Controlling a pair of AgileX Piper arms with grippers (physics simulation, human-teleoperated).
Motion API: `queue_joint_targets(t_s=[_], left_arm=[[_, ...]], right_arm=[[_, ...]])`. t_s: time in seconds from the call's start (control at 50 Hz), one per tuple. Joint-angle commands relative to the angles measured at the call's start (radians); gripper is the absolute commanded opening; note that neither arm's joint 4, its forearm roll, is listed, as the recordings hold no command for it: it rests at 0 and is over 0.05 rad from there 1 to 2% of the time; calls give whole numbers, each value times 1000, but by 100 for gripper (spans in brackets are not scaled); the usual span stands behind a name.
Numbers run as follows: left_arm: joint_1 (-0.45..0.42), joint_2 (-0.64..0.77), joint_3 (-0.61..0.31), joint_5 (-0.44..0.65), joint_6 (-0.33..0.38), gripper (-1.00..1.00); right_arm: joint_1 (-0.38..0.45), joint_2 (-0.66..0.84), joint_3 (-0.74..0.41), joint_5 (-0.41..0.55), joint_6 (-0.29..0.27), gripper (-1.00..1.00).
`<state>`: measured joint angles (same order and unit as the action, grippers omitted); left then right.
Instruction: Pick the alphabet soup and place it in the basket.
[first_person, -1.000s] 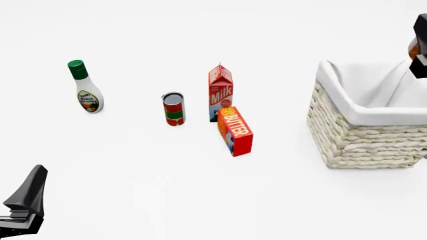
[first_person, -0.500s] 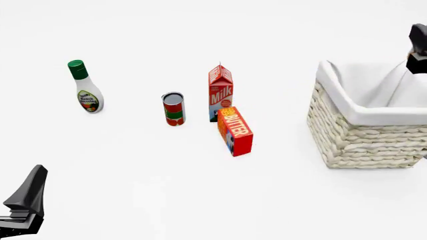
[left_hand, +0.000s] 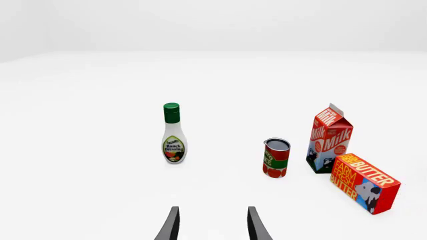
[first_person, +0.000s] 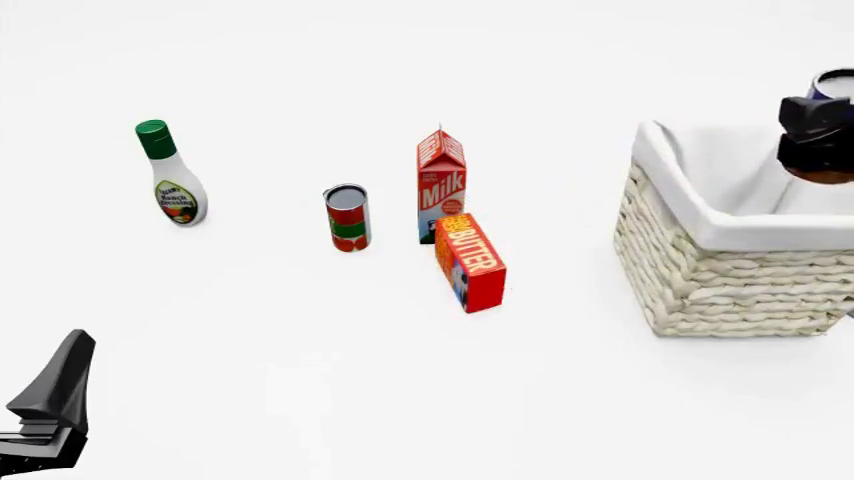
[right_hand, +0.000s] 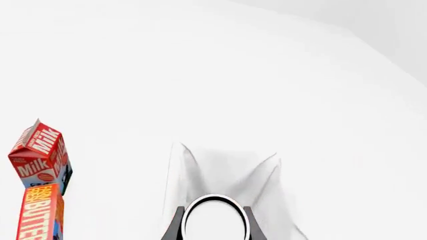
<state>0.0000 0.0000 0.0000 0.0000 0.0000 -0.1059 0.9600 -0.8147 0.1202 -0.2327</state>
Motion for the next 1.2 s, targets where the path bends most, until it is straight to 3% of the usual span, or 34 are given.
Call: queue_joint_targets(t_s=[0.02, 0.36, 0.88, 1.2], left_arm=[[0, 0, 0, 0, 0, 100], [0, 0, 0, 0, 0, 100], [0, 0, 0, 0, 0, 100], [0, 0, 0, 0, 0, 100]], right_arm=[[10, 78, -37, 29, 0, -100], [-31, 117, -185, 140, -62, -100], [-53, 246, -177, 140, -131, -100], [-62, 301, -158, 110, -138, -100]])
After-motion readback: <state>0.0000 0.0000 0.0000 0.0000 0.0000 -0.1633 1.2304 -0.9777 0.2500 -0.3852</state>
